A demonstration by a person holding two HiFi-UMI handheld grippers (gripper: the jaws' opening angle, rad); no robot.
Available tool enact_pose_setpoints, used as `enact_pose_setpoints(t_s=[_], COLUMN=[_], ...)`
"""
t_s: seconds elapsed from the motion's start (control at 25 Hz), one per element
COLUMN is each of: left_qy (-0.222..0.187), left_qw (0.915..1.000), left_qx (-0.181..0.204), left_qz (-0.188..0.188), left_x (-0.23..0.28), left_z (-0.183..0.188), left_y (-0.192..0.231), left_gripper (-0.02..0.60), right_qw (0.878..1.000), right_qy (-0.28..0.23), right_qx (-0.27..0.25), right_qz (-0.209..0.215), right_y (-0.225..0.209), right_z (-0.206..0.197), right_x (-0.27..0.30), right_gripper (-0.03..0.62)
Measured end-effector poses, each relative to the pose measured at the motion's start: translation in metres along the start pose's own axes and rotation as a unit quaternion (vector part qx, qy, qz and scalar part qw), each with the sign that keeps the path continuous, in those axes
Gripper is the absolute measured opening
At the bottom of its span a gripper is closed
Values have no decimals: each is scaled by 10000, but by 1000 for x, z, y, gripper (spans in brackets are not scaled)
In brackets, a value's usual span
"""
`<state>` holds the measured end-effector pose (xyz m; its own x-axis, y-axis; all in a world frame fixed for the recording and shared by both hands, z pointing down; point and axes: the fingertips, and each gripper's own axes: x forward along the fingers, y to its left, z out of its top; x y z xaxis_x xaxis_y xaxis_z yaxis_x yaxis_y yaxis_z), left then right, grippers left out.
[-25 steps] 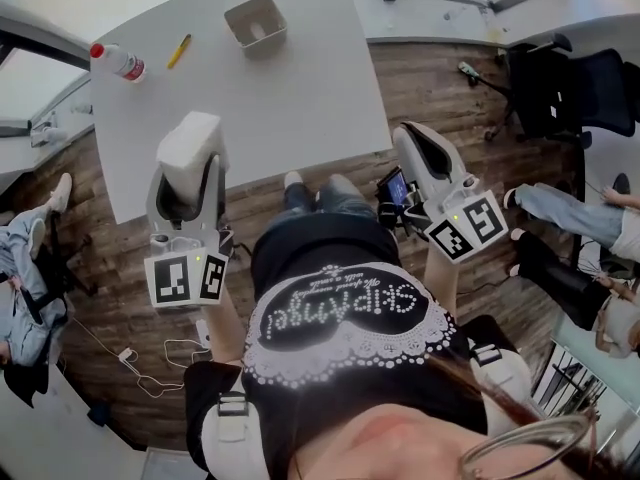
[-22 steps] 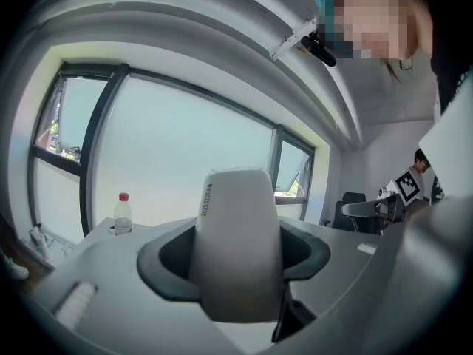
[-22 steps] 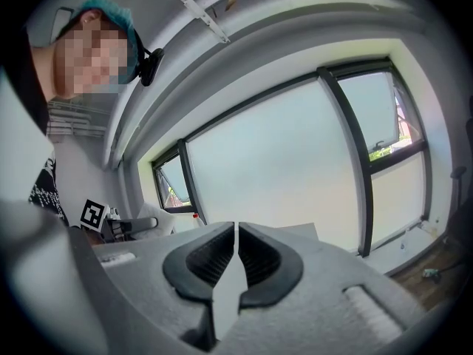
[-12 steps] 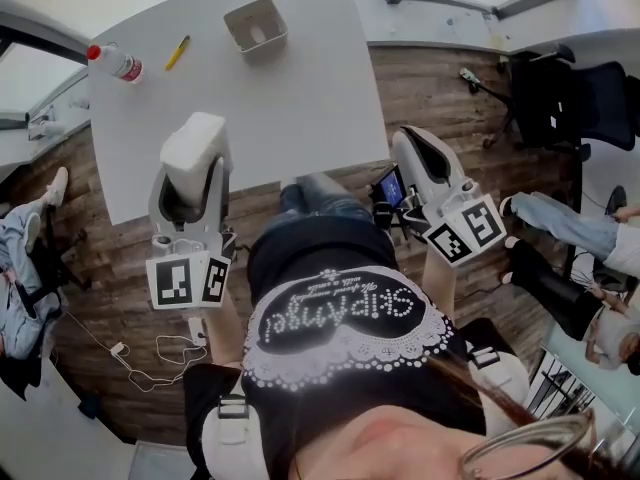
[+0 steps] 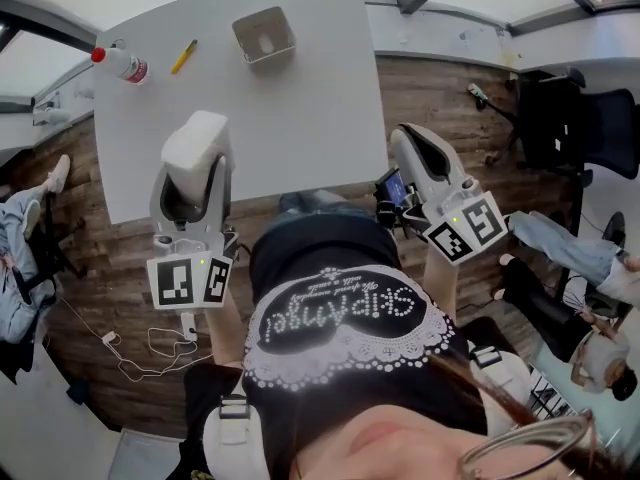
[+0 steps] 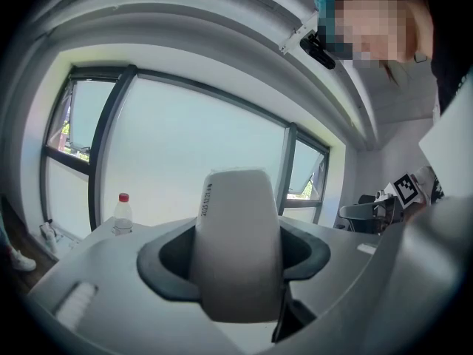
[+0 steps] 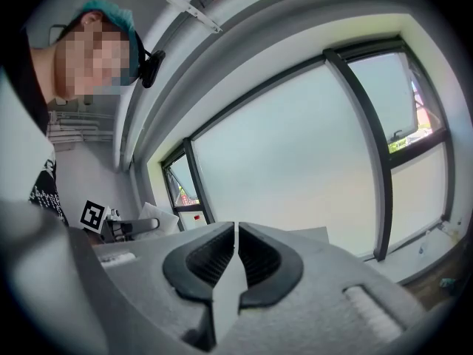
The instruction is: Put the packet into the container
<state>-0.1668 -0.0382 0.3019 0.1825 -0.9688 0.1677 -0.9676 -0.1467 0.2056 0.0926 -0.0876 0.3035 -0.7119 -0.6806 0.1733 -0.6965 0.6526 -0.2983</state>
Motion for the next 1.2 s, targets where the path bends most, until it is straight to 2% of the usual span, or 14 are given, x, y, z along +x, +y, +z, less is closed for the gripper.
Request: enact_pose_setpoints(t_s=[0.8, 1.2], left_qy=[-130, -153], left_qw=[9998, 9997], left_qx=[6, -79], left_qz=[179, 171], left_x=[44, 45], left_z=[7, 7], left_y=[-14, -3], left_gripper=[279, 279], right_qw=[9996, 9998], right_qy=[47, 76], right_qx=[-75, -122], right_qz=[258, 165], right_y=[-47, -43], right_z=[18, 21], right_x=[27, 35], right_gripper=[17, 17])
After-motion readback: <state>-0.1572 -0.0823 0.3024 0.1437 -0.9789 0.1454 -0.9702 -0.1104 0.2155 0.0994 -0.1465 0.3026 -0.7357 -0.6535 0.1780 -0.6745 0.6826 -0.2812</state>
